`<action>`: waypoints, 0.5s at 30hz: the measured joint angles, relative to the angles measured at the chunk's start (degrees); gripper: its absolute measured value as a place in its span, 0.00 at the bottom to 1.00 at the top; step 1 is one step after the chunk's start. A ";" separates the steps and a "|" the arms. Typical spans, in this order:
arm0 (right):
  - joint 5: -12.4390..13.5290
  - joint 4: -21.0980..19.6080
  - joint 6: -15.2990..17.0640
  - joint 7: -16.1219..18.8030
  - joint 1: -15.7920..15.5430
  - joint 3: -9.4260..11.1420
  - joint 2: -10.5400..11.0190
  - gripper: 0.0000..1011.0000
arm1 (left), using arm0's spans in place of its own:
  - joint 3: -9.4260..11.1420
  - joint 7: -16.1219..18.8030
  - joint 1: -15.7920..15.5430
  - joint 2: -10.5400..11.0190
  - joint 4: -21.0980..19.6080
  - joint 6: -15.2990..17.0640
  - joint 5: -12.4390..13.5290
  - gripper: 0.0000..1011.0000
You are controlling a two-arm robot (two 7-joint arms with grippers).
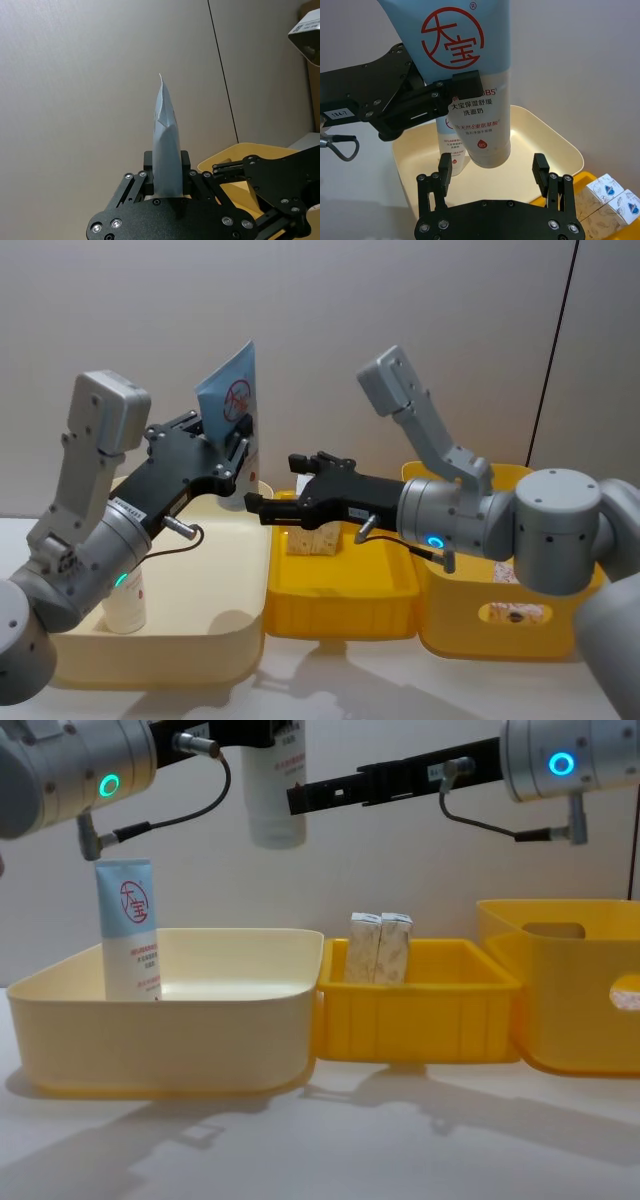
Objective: Bimanual collaborative sorting of washing and personal care products
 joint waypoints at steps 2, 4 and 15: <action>-0.10 0.24 -0.27 -0.31 0.20 -0.28 -0.19 0.99 | 0.02 -0.01 -0.01 -0.03 0.02 0.01 0.01 0.28; -0.26 0.46 -0.58 -0.69 0.39 -0.53 -0.35 0.99 | 0.07 -0.01 -0.03 -0.10 0.06 0.02 0.02 0.28; -1.24 1.89 -2.21 -1.29 1.58 -2.02 -0.76 0.99 | 0.45 -0.05 -0.45 -0.54 0.44 0.11 0.14 0.28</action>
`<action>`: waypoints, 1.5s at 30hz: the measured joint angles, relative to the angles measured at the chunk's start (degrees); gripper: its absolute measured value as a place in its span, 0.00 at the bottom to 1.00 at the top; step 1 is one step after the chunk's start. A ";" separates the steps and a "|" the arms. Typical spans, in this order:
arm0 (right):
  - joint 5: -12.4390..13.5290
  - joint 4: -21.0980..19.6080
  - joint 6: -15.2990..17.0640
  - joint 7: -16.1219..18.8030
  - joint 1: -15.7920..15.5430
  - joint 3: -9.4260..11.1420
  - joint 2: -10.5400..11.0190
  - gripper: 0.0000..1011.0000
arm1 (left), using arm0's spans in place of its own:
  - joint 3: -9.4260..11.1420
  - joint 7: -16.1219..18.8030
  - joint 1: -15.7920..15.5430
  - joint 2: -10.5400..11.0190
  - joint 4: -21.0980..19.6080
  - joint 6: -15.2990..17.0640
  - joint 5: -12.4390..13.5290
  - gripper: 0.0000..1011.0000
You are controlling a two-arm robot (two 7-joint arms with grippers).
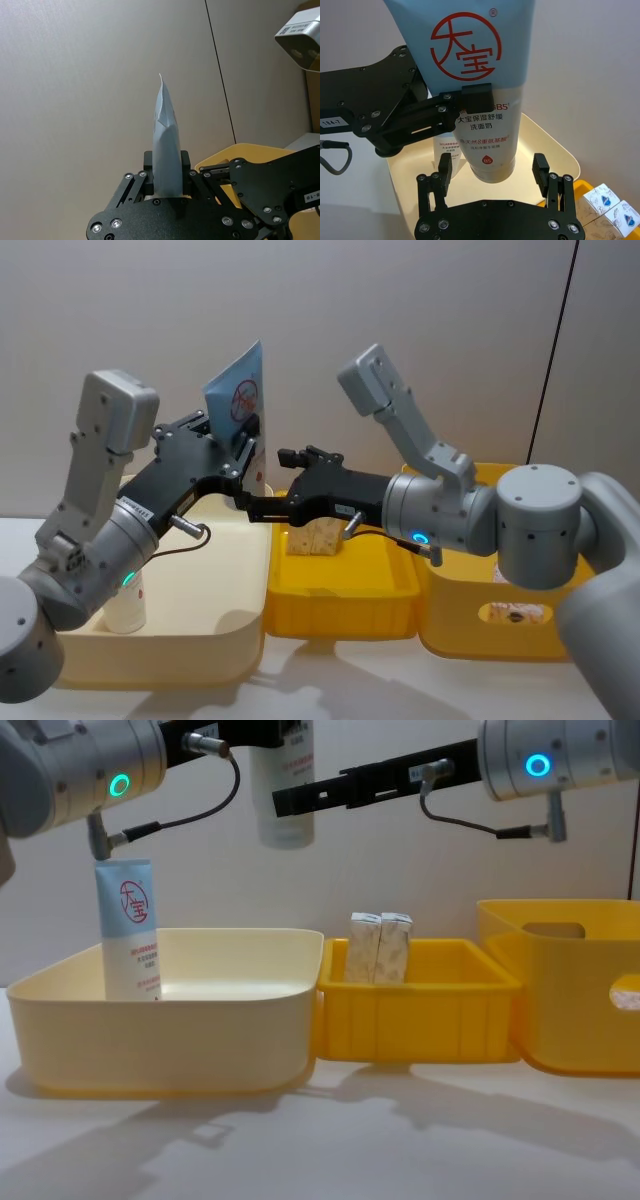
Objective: Bimanual collaborative sorting of washing and personal care products
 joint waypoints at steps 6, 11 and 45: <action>-0.98 1.32 -2.03 -0.18 0.97 -1.25 -0.26 0.99 | 0.18 -0.01 -0.11 -0.15 0.09 0.14 0.07 0.28; -1.97 2.79 -4.01 -0.71 1.92 -2.21 -0.50 0.99 | 0.31 -0.01 -0.16 -0.23 0.11 0.31 0.11 0.28; -2.40 9.62 -8.53 -1.11 5.77 -5.34 -4.07 0.75 | 0.68 0.19 -0.61 -0.67 0.62 0.52 0.63 0.28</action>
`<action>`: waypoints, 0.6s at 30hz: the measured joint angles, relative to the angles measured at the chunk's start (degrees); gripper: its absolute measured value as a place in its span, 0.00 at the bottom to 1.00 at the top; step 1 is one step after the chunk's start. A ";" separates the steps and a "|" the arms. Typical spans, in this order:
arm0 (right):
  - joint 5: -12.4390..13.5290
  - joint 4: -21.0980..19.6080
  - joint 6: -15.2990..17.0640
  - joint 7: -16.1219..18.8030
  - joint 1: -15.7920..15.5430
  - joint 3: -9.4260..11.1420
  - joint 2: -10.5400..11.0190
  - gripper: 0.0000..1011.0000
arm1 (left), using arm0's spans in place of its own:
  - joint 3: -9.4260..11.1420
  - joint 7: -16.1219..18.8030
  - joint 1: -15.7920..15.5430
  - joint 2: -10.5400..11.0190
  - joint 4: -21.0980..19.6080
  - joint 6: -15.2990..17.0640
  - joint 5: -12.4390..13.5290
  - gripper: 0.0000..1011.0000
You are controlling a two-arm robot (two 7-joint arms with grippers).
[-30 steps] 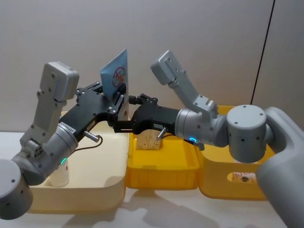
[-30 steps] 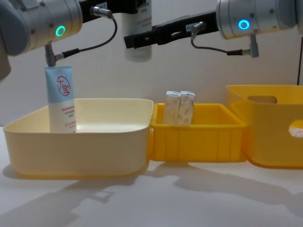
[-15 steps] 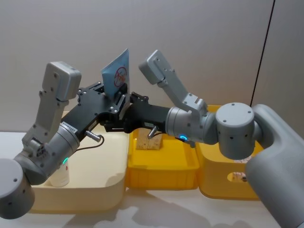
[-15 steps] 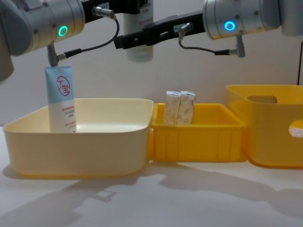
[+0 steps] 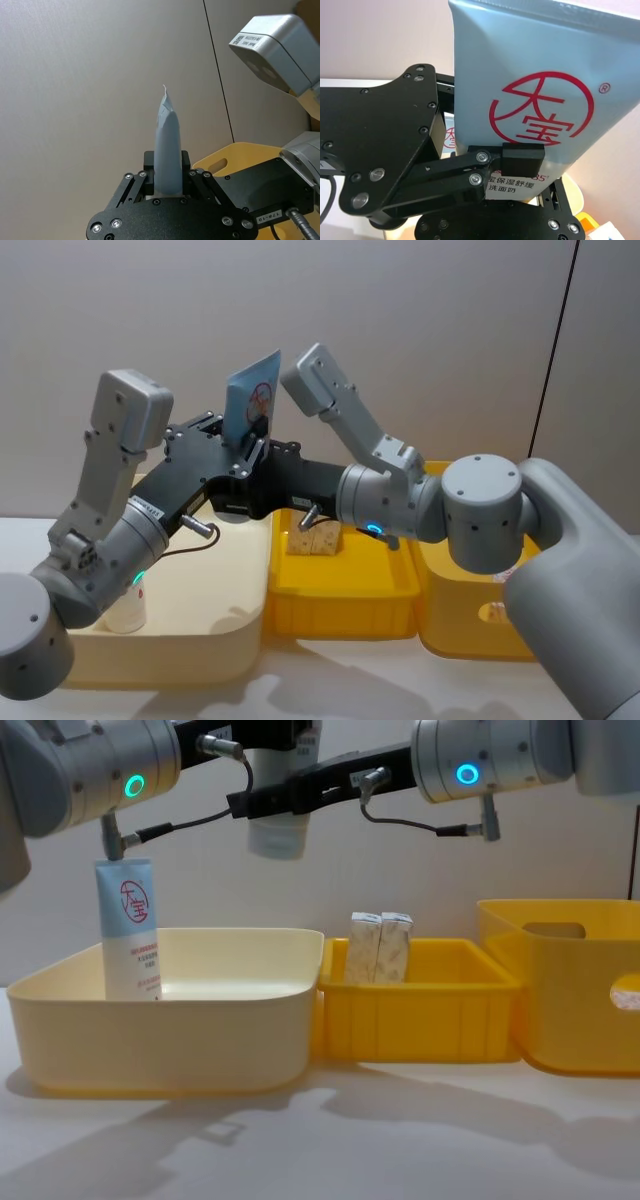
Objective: Bimanual collaborative sorting of washing and personal care products
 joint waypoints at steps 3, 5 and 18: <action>0.06 0.16 -0.04 0.00 0.08 -0.06 -0.11 0.71 | 0.01 0.01 -0.02 -0.01 0.02 0.00 0.02 0.28; 0.11 0.24 -0.06 -0.01 0.11 -0.09 -0.16 0.70 | 0.03 0.02 -0.02 -0.02 0.04 0.00 0.04 0.28; 0.24 0.54 -0.18 -0.03 0.29 -0.17 -0.39 0.61 | 0.05 0.06 -0.07 -0.04 0.09 -0.03 0.10 0.28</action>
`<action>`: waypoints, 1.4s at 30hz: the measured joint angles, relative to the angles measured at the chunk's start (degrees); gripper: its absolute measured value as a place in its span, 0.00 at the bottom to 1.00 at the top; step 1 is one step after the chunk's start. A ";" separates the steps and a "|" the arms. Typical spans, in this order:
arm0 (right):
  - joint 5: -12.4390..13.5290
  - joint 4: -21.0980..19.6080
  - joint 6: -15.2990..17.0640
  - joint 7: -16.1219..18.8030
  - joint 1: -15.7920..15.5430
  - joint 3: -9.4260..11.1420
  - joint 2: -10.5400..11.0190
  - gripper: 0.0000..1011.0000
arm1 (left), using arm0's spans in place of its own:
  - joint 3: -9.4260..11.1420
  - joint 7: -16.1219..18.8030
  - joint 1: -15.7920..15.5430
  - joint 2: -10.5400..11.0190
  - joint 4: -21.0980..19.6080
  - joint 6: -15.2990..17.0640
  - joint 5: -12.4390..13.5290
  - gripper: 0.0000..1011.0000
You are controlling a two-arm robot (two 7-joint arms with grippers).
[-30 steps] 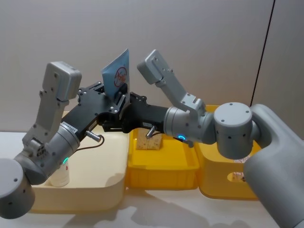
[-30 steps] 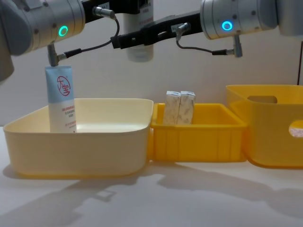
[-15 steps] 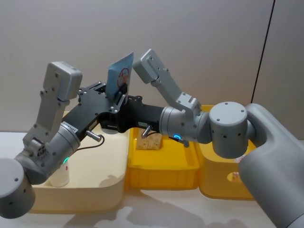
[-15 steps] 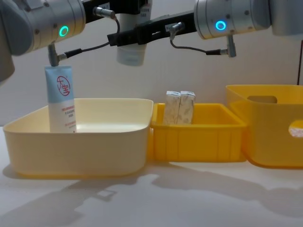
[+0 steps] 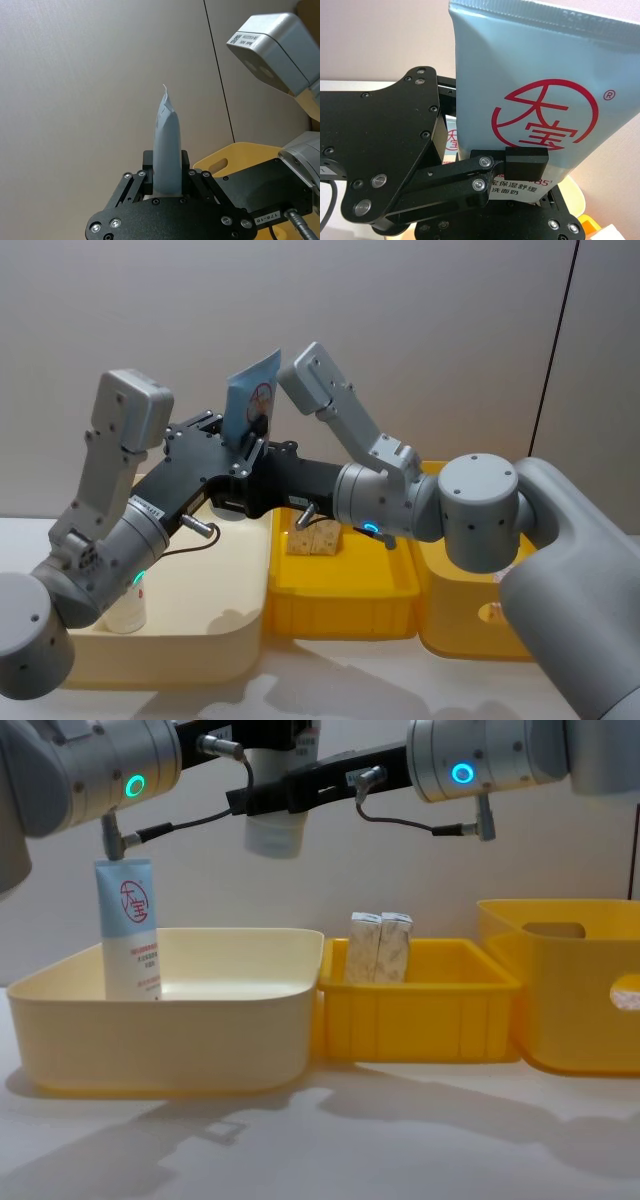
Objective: Bimanual collaborative sorting of washing and personal care products
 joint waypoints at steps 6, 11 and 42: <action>0.04 0.05 -0.03 0.00 0.03 -0.03 -0.03 0.59 | 0.00 0.00 0.00 0.00 0.00 -0.02 0.01 0.28; 0.04 0.08 -0.03 0.01 0.06 -0.05 -0.06 0.57 | 0.00 -0.01 0.00 0.00 0.00 -0.02 0.01 0.28; 0.02 0.14 0.00 0.06 0.07 -0.09 -0.13 0.57 | 0.09 -0.15 0.00 -0.02 -0.04 -0.04 -0.03 0.56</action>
